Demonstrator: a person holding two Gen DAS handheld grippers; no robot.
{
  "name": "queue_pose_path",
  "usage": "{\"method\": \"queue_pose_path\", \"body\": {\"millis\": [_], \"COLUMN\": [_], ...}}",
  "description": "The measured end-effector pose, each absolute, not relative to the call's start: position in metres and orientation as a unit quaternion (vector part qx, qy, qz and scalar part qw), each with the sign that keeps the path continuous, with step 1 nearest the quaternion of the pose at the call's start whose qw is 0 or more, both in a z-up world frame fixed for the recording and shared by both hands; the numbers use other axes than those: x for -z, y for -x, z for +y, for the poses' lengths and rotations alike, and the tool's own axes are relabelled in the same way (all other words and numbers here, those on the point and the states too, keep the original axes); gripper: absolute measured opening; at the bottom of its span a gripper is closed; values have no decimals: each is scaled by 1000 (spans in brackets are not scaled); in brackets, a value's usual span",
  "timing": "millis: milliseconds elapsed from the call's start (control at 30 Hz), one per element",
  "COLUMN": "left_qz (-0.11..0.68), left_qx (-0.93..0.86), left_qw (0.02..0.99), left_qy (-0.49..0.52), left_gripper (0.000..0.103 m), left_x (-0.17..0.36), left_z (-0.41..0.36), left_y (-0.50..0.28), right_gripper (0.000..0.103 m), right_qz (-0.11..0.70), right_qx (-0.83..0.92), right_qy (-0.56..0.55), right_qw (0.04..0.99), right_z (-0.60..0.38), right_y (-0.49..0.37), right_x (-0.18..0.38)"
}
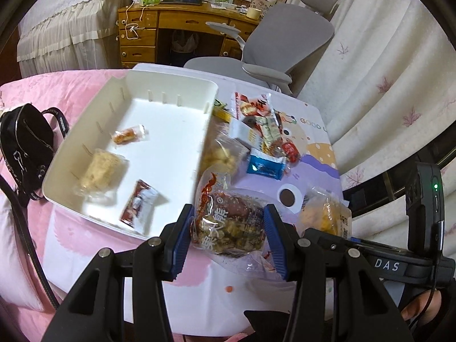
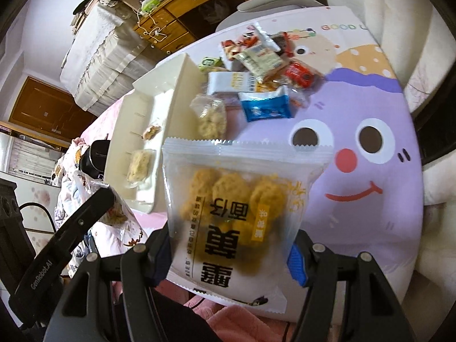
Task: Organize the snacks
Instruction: 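Lift the nut-mix packet with left tool while right tool lifts the cake packet, then lower both packets into the white tray and open both tools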
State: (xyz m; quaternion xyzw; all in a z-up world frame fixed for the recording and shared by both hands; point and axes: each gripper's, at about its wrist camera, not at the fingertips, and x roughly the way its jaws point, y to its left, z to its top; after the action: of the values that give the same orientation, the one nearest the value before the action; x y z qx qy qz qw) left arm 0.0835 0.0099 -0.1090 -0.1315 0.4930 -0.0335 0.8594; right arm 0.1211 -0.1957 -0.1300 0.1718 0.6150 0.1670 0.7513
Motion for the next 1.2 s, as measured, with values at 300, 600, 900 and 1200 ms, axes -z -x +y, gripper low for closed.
{"method": "queue_pose_path", "body": {"millis": [300, 600, 900, 1200], "left_qz": [483, 485, 499, 507], "left_qx": [46, 74, 112, 151], "left_qw": [866, 865, 856, 846], "left_qy": [123, 99, 75, 70], "left_gripper": [48, 48, 48, 49], "left_x": [93, 90, 101, 113], "left_z": [79, 140, 185, 214], "left_y": [-95, -117, -138, -149], "right_gripper": [66, 66, 66, 67], "right_qz": [590, 567, 549, 534], "right_qx": [-165, -156, -144, -134], "right_qy": [-184, -198, -215, -214], "right_qw": [769, 785, 795, 807], "right_z": [-141, -85, -30, 13], "right_y": [-128, -133, -129, -121], "right_x": [114, 108, 114, 116]}}
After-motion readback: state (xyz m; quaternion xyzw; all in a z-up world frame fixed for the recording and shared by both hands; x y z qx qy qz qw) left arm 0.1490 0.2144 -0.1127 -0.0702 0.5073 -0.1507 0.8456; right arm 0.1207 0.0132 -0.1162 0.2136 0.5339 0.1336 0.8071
